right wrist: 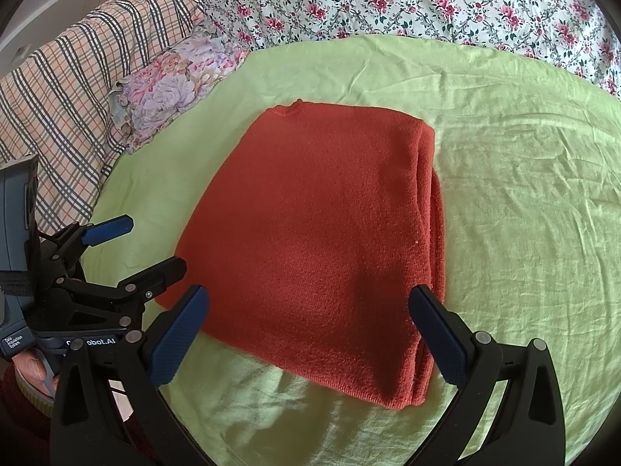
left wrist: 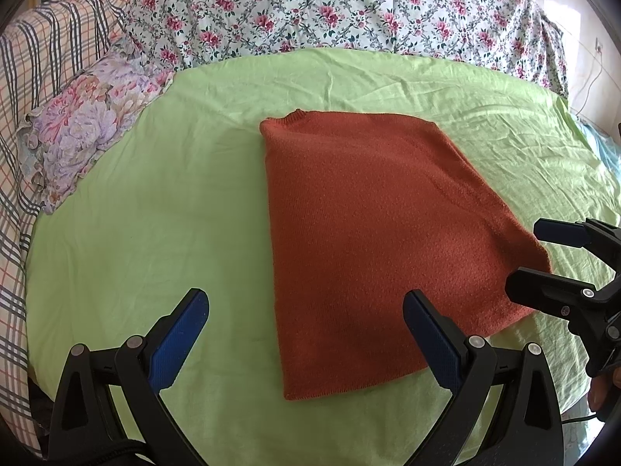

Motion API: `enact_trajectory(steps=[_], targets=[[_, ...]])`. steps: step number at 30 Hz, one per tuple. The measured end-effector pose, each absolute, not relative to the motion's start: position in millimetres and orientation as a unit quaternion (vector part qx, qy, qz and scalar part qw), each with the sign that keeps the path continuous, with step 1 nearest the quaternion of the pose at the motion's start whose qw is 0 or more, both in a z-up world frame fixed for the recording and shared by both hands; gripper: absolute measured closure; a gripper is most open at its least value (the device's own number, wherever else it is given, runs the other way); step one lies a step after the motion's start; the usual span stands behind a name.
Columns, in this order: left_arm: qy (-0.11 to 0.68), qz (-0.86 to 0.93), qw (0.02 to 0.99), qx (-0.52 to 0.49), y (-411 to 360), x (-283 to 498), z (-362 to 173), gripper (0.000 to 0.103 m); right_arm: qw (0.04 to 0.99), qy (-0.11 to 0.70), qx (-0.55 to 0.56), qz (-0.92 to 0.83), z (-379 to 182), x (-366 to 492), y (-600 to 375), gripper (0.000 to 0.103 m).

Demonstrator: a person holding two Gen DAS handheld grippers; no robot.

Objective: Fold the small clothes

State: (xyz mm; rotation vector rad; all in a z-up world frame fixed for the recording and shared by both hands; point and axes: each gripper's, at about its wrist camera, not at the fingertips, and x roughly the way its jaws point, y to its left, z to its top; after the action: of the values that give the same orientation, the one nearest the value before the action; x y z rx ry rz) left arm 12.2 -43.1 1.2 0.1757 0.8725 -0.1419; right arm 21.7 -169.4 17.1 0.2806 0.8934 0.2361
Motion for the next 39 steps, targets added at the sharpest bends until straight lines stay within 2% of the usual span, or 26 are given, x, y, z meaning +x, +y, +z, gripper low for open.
enact_trajectory(steps=[39], targets=[[0.422,-0.070,0.900,0.084,-49.2,16.1,2.5,0.003,0.886,0.428,0.137,0.113,18.1,22.4,-167.7,0.001]])
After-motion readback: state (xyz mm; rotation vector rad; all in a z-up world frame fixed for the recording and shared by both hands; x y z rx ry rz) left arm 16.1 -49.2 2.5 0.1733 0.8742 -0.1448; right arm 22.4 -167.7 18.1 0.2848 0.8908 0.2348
